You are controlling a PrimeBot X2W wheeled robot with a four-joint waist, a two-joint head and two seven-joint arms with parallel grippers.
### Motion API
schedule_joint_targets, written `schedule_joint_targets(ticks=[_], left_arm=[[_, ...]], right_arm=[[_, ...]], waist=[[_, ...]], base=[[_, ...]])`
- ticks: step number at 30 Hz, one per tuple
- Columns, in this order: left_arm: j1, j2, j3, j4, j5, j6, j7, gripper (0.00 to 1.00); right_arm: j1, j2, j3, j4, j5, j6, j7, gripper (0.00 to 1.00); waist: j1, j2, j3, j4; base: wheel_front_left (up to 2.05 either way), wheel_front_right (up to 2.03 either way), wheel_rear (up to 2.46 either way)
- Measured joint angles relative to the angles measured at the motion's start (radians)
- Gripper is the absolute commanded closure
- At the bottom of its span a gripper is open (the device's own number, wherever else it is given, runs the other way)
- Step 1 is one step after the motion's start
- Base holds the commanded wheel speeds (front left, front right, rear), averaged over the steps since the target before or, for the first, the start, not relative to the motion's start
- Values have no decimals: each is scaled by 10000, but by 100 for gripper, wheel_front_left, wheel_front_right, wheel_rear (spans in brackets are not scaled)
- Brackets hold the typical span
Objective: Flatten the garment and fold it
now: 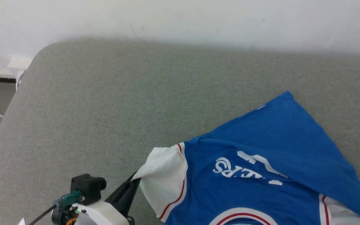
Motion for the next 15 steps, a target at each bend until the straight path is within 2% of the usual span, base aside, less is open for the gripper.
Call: schedule_joint_targets(ticks=[6, 15], left_arm=[[-383, -169, -159, -186, 102, -12, -90, 100], [-1237, -713, -721, -240, 445, -305, -345, 100]], right_arm=[[-1954, 387, 901, -309, -207, 0, -27, 0], [-4288, 646, 2044, 1718, -922, 0, -265, 0]], waist=[[1, 0, 535, 250], [3, 0, 1610, 909]], base=[[0, 0, 0], [0, 0, 0]])
